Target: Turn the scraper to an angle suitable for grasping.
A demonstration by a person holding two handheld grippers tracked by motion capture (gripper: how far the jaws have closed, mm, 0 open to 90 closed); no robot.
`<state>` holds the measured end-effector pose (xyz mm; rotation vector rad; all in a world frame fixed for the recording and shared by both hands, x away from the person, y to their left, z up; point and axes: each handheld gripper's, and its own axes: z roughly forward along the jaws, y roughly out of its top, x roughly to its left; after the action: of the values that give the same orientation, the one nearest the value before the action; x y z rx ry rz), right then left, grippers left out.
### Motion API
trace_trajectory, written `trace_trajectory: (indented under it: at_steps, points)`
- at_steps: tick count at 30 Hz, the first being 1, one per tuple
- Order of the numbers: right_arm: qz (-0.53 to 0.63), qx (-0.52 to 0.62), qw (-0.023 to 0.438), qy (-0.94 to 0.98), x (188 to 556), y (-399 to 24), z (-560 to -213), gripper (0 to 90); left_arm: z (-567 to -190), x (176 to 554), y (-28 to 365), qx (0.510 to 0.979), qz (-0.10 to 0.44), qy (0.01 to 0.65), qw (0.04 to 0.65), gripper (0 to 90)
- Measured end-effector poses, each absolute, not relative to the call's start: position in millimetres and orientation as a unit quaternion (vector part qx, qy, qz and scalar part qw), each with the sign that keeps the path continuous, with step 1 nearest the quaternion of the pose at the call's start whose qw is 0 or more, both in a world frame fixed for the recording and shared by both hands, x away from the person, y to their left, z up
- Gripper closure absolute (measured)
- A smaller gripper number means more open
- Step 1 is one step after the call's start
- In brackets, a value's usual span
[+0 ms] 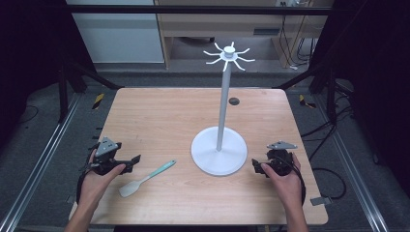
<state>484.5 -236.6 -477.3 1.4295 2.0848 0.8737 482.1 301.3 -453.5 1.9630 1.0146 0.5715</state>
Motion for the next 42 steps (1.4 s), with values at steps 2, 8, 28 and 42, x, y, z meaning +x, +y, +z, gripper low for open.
trace_trajectory:
  at_steps: [2,8,28,42]
  points:
    - [0.318,0.522,0.23,0.757,484.8,-237.7,-477.2,8.3,-449.6,485.7,294.4,0.785,0.224,0.402,0.414,10.9]
    - [0.32,0.522,0.232,0.756,484.6,-236.6,-476.1,8.4,-439.8,496.9,276.6,0.819,0.217,0.382,0.368,22.1]
    - [0.326,0.526,0.23,0.751,482.6,-238.6,-474.8,8.5,-453.1,526.2,208.9,0.901,0.12,0.343,0.237,88.9]
    - [0.325,0.525,0.229,0.752,482.6,-238.5,-475.2,8.5,-474.0,523.2,201.2,0.913,0.099,0.328,0.221,90.0]
